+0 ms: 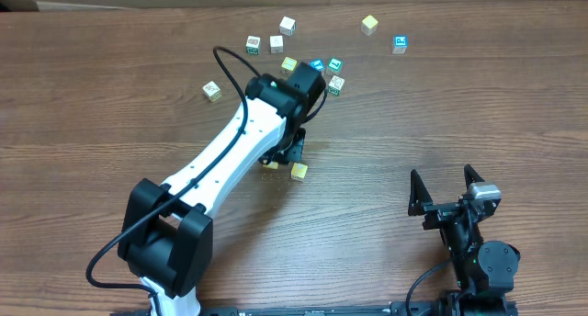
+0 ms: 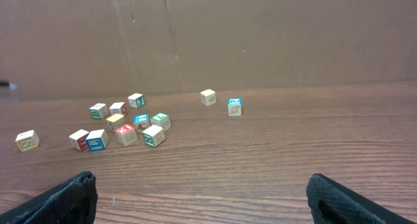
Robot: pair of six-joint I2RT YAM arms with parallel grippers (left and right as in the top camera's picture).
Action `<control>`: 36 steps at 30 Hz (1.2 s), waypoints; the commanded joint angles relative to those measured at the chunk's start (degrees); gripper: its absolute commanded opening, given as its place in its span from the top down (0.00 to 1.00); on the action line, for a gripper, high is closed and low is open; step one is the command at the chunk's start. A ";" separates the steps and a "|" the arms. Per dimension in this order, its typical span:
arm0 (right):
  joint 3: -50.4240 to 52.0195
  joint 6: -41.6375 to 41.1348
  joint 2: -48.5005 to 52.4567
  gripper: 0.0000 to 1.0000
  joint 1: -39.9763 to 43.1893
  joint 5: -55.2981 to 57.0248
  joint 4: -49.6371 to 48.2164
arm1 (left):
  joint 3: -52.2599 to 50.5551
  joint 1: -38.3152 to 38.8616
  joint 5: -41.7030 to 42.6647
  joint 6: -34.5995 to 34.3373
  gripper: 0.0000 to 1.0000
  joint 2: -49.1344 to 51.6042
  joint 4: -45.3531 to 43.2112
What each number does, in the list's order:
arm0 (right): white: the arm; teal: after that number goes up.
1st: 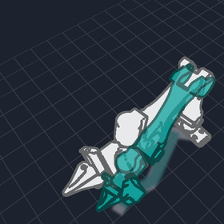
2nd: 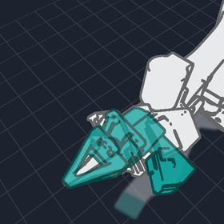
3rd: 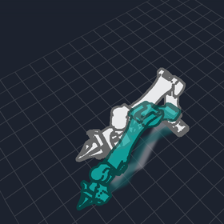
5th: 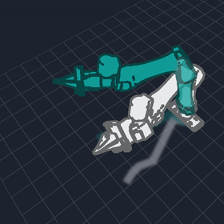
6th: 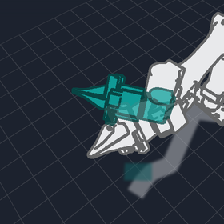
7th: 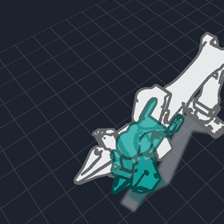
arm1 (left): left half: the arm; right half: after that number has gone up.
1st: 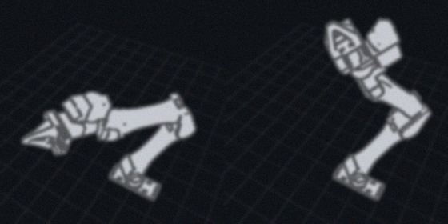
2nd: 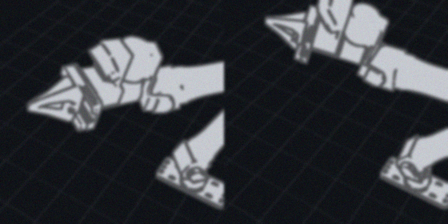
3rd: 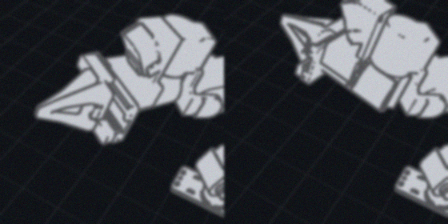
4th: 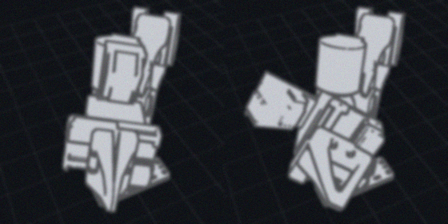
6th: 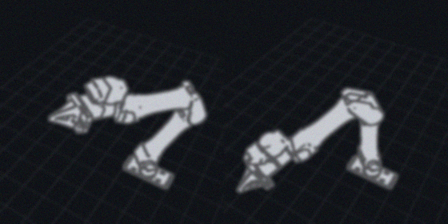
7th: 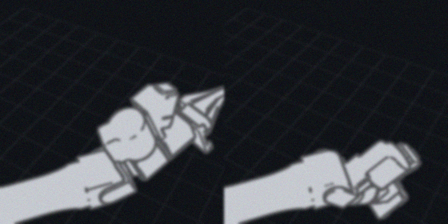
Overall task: Form a circle
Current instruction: 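Carry the T block down toward the placed yellow block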
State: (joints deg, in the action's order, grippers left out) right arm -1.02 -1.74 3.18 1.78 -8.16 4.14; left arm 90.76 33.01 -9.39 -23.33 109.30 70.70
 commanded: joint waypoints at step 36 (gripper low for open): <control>0.55 -0.37 0.02 0.00 -0.28 -0.07 -0.15 | -17.68 0.39 4.31 -1.05 0.51 -0.63 -10.29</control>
State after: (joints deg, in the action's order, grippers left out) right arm -1.02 -1.74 3.18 1.78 -8.14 4.16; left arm 73.78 33.01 -7.92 -23.90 109.30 59.83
